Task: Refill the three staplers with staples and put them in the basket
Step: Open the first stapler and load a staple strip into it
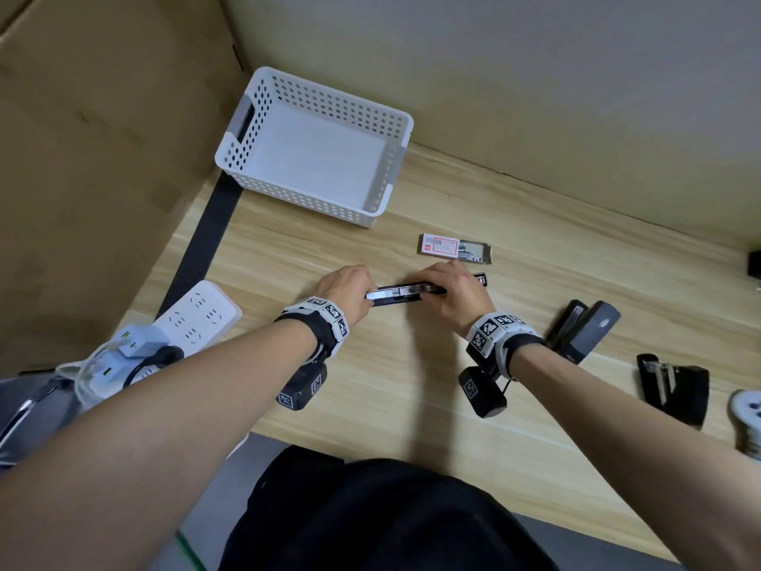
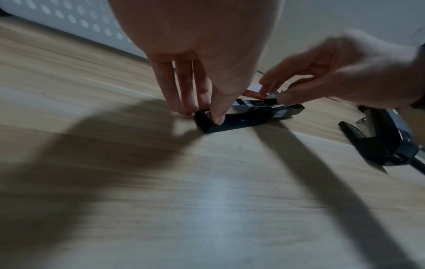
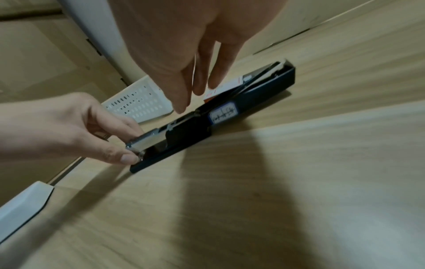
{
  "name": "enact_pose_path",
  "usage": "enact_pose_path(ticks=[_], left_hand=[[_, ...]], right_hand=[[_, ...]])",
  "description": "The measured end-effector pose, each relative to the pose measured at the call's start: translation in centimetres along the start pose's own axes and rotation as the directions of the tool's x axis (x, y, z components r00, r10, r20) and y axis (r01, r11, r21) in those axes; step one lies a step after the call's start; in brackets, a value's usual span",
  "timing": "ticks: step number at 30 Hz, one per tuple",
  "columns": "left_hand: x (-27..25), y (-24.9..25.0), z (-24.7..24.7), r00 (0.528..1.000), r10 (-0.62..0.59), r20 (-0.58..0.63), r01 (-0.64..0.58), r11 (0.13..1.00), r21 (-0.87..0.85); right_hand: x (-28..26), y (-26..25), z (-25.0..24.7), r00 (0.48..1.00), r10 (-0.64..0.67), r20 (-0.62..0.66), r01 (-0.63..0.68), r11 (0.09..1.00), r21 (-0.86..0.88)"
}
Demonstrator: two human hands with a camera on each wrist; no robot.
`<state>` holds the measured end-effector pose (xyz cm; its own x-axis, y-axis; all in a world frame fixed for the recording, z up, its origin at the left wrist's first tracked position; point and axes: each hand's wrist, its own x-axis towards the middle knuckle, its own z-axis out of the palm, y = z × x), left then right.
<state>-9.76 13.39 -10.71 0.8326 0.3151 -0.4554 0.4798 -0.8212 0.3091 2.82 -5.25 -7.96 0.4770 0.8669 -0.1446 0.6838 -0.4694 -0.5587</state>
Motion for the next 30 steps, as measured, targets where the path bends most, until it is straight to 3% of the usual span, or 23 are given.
enact_pose_path(ticks=[9, 20, 24, 30], left_hand=[[0.6, -0.1, -0.4, 0.999, 0.049, 0.014, -0.05, 0.998, 0.048], [1.1, -0.3, -0.3, 0.998, 0.059, 0.034, -0.061, 0.997, 0.057], [1.0, -0.2, -0.5, 0.997, 0.068, 0.046, -0.071, 0.996, 0.057], [1.0, 0.2, -1.1, 0.994, 0.083, 0.072, -0.089, 0.993, 0.074]], right_hand=[[-0.6, -1.1, 0.0, 0.977, 0.001, 0.213, 0.002, 1.0, -0.013], [-0.3, -1.7, 0.5, 0.991, -0.004, 0.137, 0.0, 1.0, 0.03], [-1.3, -0.4, -0.8, 0.993, 0.119, -0.017, -0.118, 0.993, 0.03], [-4.8, 4.5, -1.7, 0.924, 0.373, 0.085, -0.358, 0.921, -0.153]])
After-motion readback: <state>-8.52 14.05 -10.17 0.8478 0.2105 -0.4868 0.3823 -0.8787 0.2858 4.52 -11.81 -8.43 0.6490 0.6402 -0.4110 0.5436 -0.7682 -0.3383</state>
